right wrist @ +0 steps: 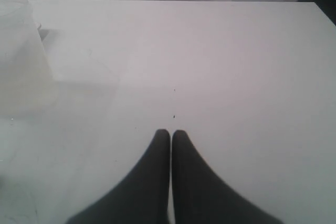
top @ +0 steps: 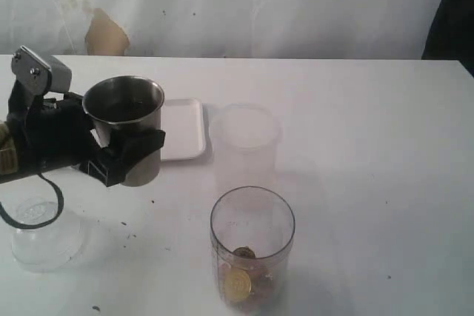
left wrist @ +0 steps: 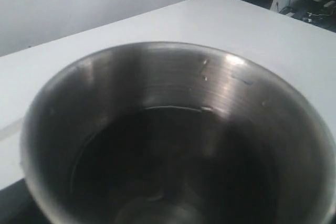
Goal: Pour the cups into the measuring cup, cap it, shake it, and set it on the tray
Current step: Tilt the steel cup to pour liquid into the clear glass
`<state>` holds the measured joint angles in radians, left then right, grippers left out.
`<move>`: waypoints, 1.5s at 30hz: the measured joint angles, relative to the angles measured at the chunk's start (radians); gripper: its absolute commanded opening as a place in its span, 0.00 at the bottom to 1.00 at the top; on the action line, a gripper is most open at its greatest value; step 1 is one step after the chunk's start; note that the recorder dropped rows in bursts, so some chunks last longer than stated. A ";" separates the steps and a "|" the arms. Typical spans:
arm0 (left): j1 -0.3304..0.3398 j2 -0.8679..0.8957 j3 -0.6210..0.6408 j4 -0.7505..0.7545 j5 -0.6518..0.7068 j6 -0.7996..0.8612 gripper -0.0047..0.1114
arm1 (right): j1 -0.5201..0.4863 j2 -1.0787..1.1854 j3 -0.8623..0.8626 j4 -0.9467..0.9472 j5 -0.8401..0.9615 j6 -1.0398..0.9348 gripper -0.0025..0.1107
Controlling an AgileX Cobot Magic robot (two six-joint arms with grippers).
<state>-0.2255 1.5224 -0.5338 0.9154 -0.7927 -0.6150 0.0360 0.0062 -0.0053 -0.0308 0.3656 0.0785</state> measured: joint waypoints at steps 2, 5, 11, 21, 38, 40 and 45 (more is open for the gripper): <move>-0.024 -0.037 0.019 0.006 0.006 -0.007 0.04 | 0.000 0.000 0.000 0.000 0.000 0.000 0.03; -0.074 -0.088 0.036 0.012 0.049 -0.011 0.04 | 0.000 0.000 0.000 0.000 0.000 0.000 0.03; -0.221 -0.168 0.030 0.009 0.263 -0.014 0.04 | 0.000 0.000 0.000 0.000 0.000 0.000 0.03; -0.405 -0.227 -0.022 -0.009 0.526 0.030 0.04 | 0.000 0.000 0.000 0.000 0.000 0.000 0.03; -0.483 -0.228 -0.046 -0.013 0.599 0.138 0.04 | 0.000 0.000 0.000 0.000 0.000 0.000 0.03; -0.496 -0.233 -0.066 -0.013 0.638 0.142 0.04 | 0.000 0.000 0.000 0.000 0.000 0.000 0.03; -0.595 -0.237 -0.117 0.001 0.802 0.163 0.04 | 0.000 0.000 0.000 0.000 0.000 0.000 0.03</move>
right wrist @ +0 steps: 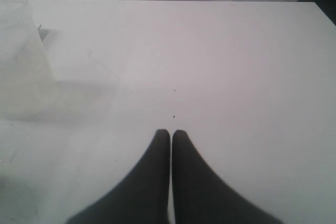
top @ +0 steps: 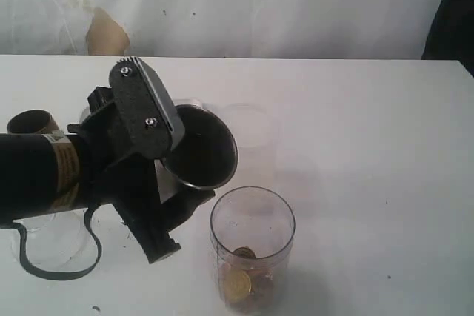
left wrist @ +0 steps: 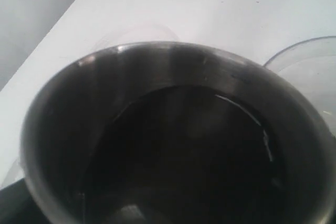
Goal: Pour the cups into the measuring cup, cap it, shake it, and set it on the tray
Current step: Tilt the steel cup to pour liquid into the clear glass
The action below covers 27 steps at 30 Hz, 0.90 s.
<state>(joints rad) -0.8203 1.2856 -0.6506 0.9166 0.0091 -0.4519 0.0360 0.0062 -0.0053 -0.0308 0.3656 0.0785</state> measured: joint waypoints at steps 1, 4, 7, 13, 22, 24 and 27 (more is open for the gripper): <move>-0.026 -0.002 -0.012 0.002 0.033 0.013 0.04 | 0.000 0.000 0.000 0.000 0.000 0.000 0.03; -0.070 -0.002 -0.037 0.007 0.110 0.027 0.04 | 0.000 0.000 0.000 0.000 0.000 0.000 0.03; -0.094 -0.002 -0.054 0.013 0.165 0.038 0.04 | 0.000 0.000 0.000 0.000 0.000 0.000 0.03; -0.119 -0.002 -0.056 0.027 0.221 0.082 0.04 | 0.000 0.000 0.000 0.000 0.000 0.000 0.03; -0.166 -0.004 -0.056 0.091 0.277 0.090 0.04 | 0.000 0.000 0.000 0.000 0.000 0.000 0.03; -0.166 -0.004 -0.056 0.100 0.279 0.090 0.04 | 0.000 0.000 0.000 0.000 0.000 0.000 0.03; -0.166 -0.004 -0.056 0.120 0.285 0.090 0.04 | 0.000 0.000 0.000 0.000 0.000 0.000 0.03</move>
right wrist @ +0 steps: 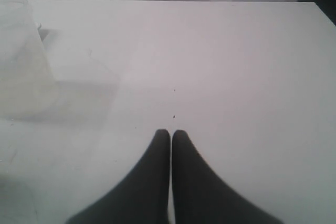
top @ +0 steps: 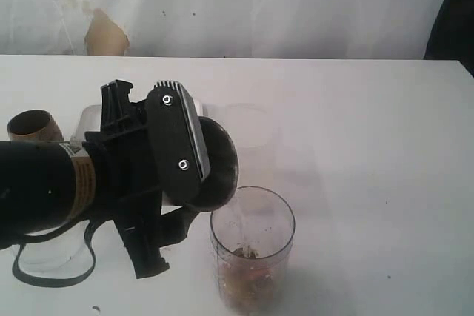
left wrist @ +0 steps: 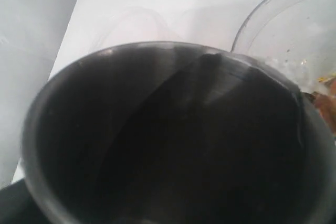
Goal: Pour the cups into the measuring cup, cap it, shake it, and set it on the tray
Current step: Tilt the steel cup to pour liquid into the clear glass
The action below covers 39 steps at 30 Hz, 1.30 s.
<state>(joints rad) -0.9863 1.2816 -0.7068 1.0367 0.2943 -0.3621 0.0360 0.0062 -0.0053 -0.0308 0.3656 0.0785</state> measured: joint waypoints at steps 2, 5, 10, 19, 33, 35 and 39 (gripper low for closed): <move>0.000 0.000 0.000 0.015 0.002 0.000 0.04 | 0.000 0.000 0.000 0.000 0.000 0.000 0.03; 0.000 0.000 0.000 0.022 0.004 0.002 0.04 | 0.000 0.000 0.000 0.000 0.000 0.000 0.03; 0.000 0.000 0.000 0.048 0.004 0.002 0.04 | 0.000 0.000 0.000 0.000 0.000 0.000 0.03; 0.000 0.000 0.000 0.093 0.004 0.002 0.04 | 0.000 0.000 0.000 0.000 0.000 0.000 0.03; 0.000 0.000 -0.002 0.152 0.037 0.003 0.04 | 0.000 0.000 0.000 0.000 0.000 0.000 0.03; 0.000 0.000 -0.002 0.154 0.037 0.003 0.04 | 0.000 0.000 0.000 0.000 0.000 0.000 0.03; 0.000 0.000 -0.002 0.164 0.026 0.003 0.04 | 0.000 0.000 0.000 0.000 0.000 0.000 0.03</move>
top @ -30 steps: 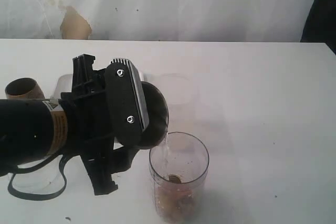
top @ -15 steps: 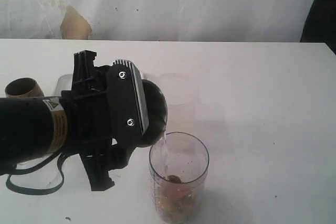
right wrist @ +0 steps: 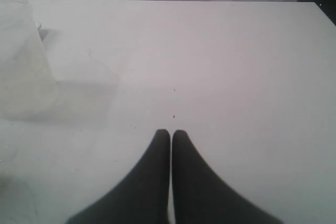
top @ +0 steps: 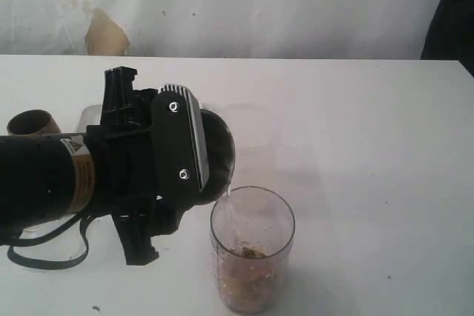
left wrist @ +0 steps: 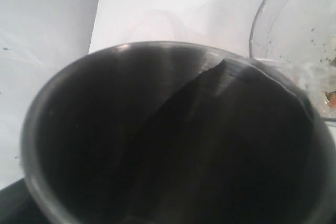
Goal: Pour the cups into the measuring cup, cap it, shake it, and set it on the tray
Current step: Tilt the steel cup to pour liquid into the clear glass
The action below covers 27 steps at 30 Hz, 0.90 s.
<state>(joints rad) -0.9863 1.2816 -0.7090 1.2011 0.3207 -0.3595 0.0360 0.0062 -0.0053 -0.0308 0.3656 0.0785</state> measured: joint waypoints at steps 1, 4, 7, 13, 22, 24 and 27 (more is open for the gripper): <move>-0.014 0.000 -0.002 0.020 0.009 0.000 0.04 | 0.000 0.000 0.000 0.000 0.000 0.000 0.03; -0.069 0.000 -0.018 0.038 0.072 0.000 0.04 | 0.000 0.000 0.000 0.000 0.000 0.000 0.03; -0.104 0.000 -0.044 0.058 0.132 0.003 0.04 | 0.000 0.000 0.000 0.000 0.000 0.000 0.03; -0.111 0.000 -0.046 0.065 0.155 0.081 0.04 | 0.000 0.000 0.000 0.000 0.000 0.000 0.03; -0.111 0.000 -0.046 0.067 0.155 0.038 0.04 | 0.000 0.000 0.000 0.000 0.000 0.000 0.03; -0.111 0.000 -0.046 0.067 0.159 -0.027 0.04 | 0.000 0.000 0.000 0.000 0.000 0.000 0.03; -0.111 0.000 -0.046 0.067 0.163 -0.160 0.04 | 0.000 0.000 0.000 0.000 0.000 0.000 0.03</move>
<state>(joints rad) -1.0973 1.2816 -0.7551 1.2677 0.4833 -0.5191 0.0360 0.0062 -0.0053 -0.0308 0.3656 0.0785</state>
